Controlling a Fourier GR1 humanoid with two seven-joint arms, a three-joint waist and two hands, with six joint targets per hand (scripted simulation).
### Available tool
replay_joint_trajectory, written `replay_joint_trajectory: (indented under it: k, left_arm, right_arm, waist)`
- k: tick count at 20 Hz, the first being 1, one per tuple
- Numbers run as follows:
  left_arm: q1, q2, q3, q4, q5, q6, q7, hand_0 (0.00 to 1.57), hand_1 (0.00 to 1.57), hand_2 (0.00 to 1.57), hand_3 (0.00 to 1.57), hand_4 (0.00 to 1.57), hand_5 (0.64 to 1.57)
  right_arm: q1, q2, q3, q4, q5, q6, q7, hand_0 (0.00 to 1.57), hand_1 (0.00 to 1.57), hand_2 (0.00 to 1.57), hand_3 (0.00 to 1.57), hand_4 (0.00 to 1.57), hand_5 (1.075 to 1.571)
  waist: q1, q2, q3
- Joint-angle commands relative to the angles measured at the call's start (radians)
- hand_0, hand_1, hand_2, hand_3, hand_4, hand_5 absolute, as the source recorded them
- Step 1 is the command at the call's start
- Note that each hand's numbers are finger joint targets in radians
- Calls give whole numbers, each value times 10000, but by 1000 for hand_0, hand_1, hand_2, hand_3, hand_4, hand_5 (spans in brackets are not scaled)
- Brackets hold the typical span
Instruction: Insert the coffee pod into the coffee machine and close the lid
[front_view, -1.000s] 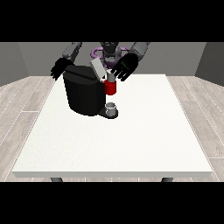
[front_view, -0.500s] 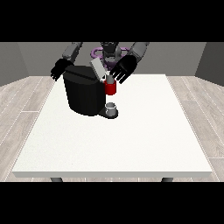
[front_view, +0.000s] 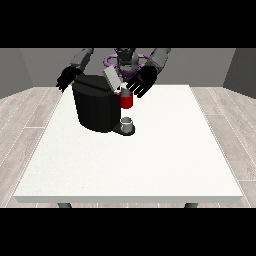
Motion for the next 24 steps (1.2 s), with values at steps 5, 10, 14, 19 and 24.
replay_joint_trajectory:
  k: [5, 10, 14, 19, 24]
  left_arm:
    - [155, -346, -163, 56, -195, 134, -1, 1204, 1204, 1226, 1089, 463, 1571]
    - [88, -55, -406, -70, -420, -319, -200, 1118, 1118, 1158, 990, 442, 1571]
    - [54, 106, -179, 25, -422, 5, -228, 1066, 1066, 1116, 945, 380, 1571]
    - [314, -333, -314, 163, -646, 518, -161, 1064, 1064, 1117, 952, 360, 1571]
    - [276, 603, -551, 114, -839, -492, -1160, 0, 0, 378, 112, 0, 1571]
  right_arm:
    - [48, -15, 2, -12, 109, -133, 35, 0, 0, 0, 0, 403, 1571]
    - [23, -161, -240, 251, -41, -99, 264, 0, 0, 0, 0, 380, 1571]
    - [33, -113, -174, 122, -86, 39, -188, 0, 0, 0, 0, 438, 1571]
    - [492, 470, 949, -439, 285, -797, 81, 0, 0, 0, 0, 463, 1571]
    - [368, 364, 391, -217, 331, -498, -450, 0, 0, 0, 0, 465, 1571]
  waist:
    - [41, -5, -9]
    - [298, -191, -7]
    - [143, 188, -8]
    - [-30, -151, -12]
    - [119, 264, -9]
